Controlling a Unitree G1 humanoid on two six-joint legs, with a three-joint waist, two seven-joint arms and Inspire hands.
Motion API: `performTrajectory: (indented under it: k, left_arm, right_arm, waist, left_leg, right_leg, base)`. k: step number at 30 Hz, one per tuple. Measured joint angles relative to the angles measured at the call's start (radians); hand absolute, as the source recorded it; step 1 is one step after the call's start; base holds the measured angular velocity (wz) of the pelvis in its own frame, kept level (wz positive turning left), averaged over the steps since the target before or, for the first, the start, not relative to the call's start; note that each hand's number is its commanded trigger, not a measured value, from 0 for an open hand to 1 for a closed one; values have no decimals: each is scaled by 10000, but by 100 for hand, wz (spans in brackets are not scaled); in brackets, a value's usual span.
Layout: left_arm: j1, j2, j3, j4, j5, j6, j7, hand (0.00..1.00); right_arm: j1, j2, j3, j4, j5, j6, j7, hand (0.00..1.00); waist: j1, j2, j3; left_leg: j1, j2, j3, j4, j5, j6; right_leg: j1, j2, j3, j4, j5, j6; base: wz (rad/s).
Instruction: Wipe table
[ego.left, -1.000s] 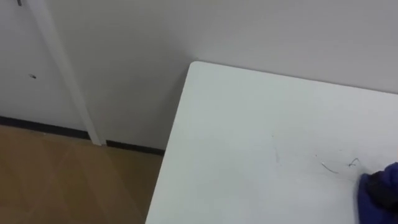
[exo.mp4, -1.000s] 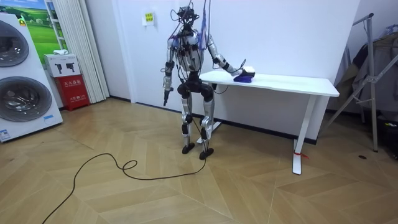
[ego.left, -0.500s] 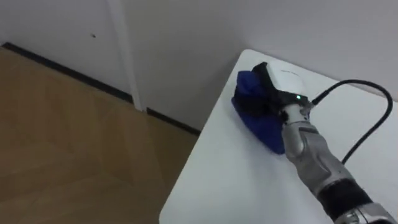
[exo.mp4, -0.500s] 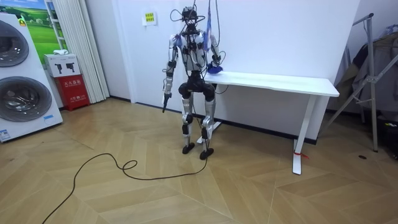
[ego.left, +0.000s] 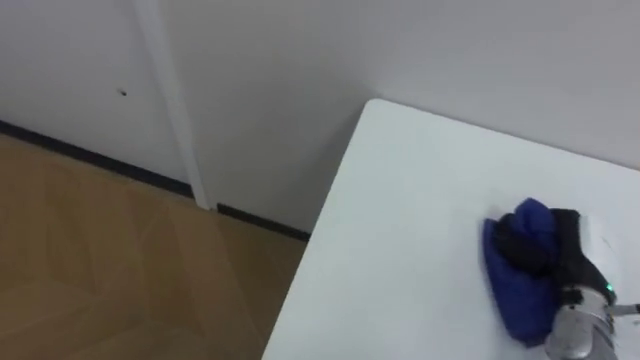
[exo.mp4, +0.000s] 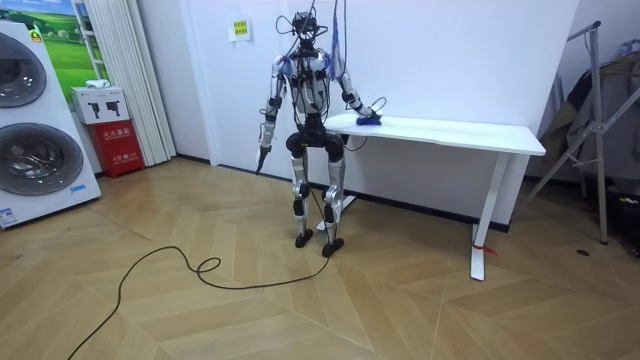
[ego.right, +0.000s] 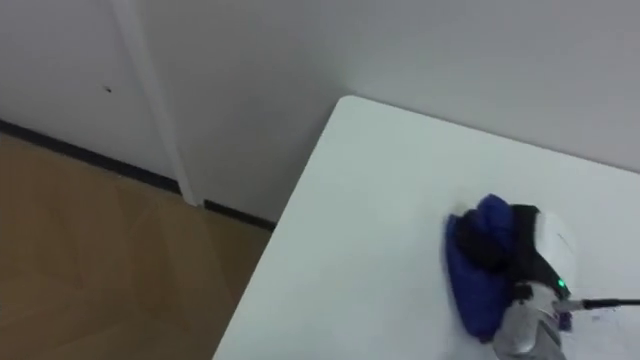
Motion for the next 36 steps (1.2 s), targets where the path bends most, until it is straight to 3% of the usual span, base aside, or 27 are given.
performTrajectory:
  k: [1, 3, 6, 9, 11, 12, 13, 14, 15, 17, 19, 21, 22, 25, 26, 28, 30, 31, 33, 34, 35, 36]
  left_arm:
    - [-23, 8, -17, -17, 0, -64, 0, 0]
    - [-23, -6, -96, -127, -10, -96, -5, 0]
    - [-77, -38, -426, -161, -105, -113, 8, 0]
    - [-286, -254, -749, -70, -94, -106, 17, 0]
    - [-549, -508, -855, 307, -82, 5, 5, 0]
    - [-622, -518, -993, 443, -94, 45, -12, 0]
    - [-717, -514, -1205, 528, -83, 227, -40, 0]
    - [-877, -515, -1267, 568, -77, 321, -77, 0]
    - [-950, -514, -1275, 686, -69, 323, -100, 0]
    - [-1395, -475, -1450, 932, -198, 394, -122, 0]
    - [-1278, -467, -1439, 746, -193, 412, -133, 0]
    - [-972, -394, -1442, 559, -198, 590, -113, 0]
    - [-735, -368, -1433, 552, -195, 678, -88, 0]
    - [-310, -365, -1331, 569, -133, 763, -87, 0]
    - [-229, -365, -1106, 600, -80, 765, -91, 0]
    - [-153, -315, -640, 650, -85, 752, -81, 0]
    - [-158, -225, -373, 653, -69, 703, -64, 0]
    - [-224, -119, -328, 787, -68, 581, -63, 0]
    - [-418, 28, -333, 827, 3, 354, -17, 0]
    - [-513, 46, -365, 819, 17, 147, 15, 0]
    - [-681, 51, -439, 814, 2, -31, 14, 0]
    - [-827, 101, -503, 823, 9, -130, 23, 0]
  right_arm:
    - [124, -128, -138, 162, 96, 0, -15, 100]
    - [169, -175, -332, 351, 182, 8, -74, 100]
    - [-10, -137, -174, 313, 400, 258, -156, 100]
    - [-370, -89, 231, -96, 240, 1008, -225, 100]
    - [-847, 23, 725, -776, 97, 2001, 55, 100]
    - [-927, 47, 1016, -1127, -55, 2288, 189, 100]
    - [-1194, 154, 1737, -1818, -338, 2692, 546, 100]
    - [-1658, 229, 2553, -2163, -631, 2818, 795, 100]
    - [-1965, 251, 2967, -2236, -785, 2827, 958, 100]
    - [-3475, 336, 4235, -2245, -1109, 2831, 1480, 100]
    - [-4151, 341, 4328, -2242, -1164, 2655, 1616, 100]
    - [-4489, 330, 4289, -2035, -1142, 2637, 1602, 100]
    - [-4373, 294, 4060, -1818, -1141, 2564, 1600, 100]
    - [-3472, 96, 3343, -1125, -1048, 2337, 1586, 100]
    - [-2905, 156, 2634, -719, -580, 1879, 1407, 100]
    - [-2337, 167, 1956, -579, -108, 1390, 1049, 100]
    - [-1906, 159, 1284, -335, 33, 1118, 822, 100]
    - [-1659, 88, 918, -20, 317, 1015, 598, 100]
    - [-1446, -121, 632, 599, 687, 1009, 355, 100]
    - [-1348, -263, 583, 839, 788, 1045, 306, 100]
    - [-1326, -338, 571, 811, 800, 1175, 212, 100]
    - [-1317, -291, 579, 823, 826, 1234, 72, 100]
  waist:
    - [-71, 38, -63]
    - [-251, 46, -69]
    - [-184, 68, -68]
    - [214, 143, -43]
    - [547, 199, -2]
    - [654, 218, 12]
    - [757, 232, 37]
    - [898, 223, 102]
    - [1026, 211, 135]
    - [1512, 127, 345]
    - [1816, 91, 341]
    - [1841, 55, 320]
    - [1844, 52, 313]
    - [1808, -35, 265]
    - [1657, -37, 258]
    - [1330, -42, 243]
    - [1008, -37, 230]
    - [826, 10, 223]
    - [737, 28, 159]
    - [799, 173, 109]
    - [768, 420, 60]
    - [777, 460, 90]
  left_leg:
    - [30, 3, 9, 10, -35, 21]
    - [71, -12, 16, 44, -60, 31]
    - [101, -9, 89, 83, -68, 16]
    - [22, 54, 376, 87, -53, -19]
    - [-99, 135, 665, 54, -4, -82]
    - [-126, 177, 750, 56, 5, -97]
    - [-214, 243, 798, 60, 37, -150]
    - [-290, 294, 809, 60, 74, -208]
    - [-342, 322, 817, 62, 92, -237]
    - [-566, 401, 771, 53, 206, -338]
    - [-744, 383, 579, -3, 326, -359]
    - [-761, 326, 297, -58, 417, -351]
    - [-716, 297, 82, -39, 419, -349]
    - [-701, 210, -10, -18, 421, -345]
    - [-688, 176, 36, 2, 421, -344]
    - [-618, 170, 325, 2, 421, -344]
    - [-512, 191, 619, 76, 417, -339]
    - [-496, 193, 645, 245, 387, -294]
    - [-435, 265, 778, 602, 291, -147]
    - [-412, 368, 791, 827, 58, -99]
    - [-434, 580, 786, 1090, -444, -136]
    - [-449, 656, 845, 1280, -633, -179]
  right_leg:
    - [49, 0, -13, 20, -2, 3]
    - [159, -14, -25, 5, 0, 10]
    - [124, -10, 12, 14, -1, 16]
    - [-75, 10, 247, 78, -6, 26]
    - [-370, 50, 485, 172, -6, 22]
    - [-429, 71, 496, 182, 12, -7]
    - [-550, 114, 490, 204, 54, -74]
    - [-656, 169, 500, 205, 84, -124]
    - [-739, 193, 493, 215, 96, -145]
    - [-1049, 270, 480, 298, 100, -249]
    - [-1192, 272, 355, 254, 104, -263]
    - [-1055, 243, 24, 138, 105, -262]
    - [-916, 236, -79, 140, 102, -259]
    - [-782, 140, -98, 127, 72, -210]
    - [-726, 62, -147, 128, 70, -207]
    - [-725, -29, -207, 268, -4, -90]
    - [-747, -142, -245, 665, -69, -28]
    - [-840, -246, -328, 1087, -182, 24]
    - [-1163, -541, -332, 2122, -517, 322]
    - [-1432, -927, -354, 3087, -777, 378]
    - [-1727, -1474, -306, 3959, -1034, 419]
    - [-1810, -1832, -290, 4198, -1050, 438]
  base:
    - [-9]
    - [-6]
    - [-16]
    - [-33]
    - [-40]
    - [-39]
    - [-18]
    - [-10]
    - [0]
    - [7]
    - [43]
    - [63]
    - [58]
    - [38]
    - [25]
    - [4]
    - [-13]
    - [-20]
    - [-36]
    - [-44]
    - [-40]
    - [-28]
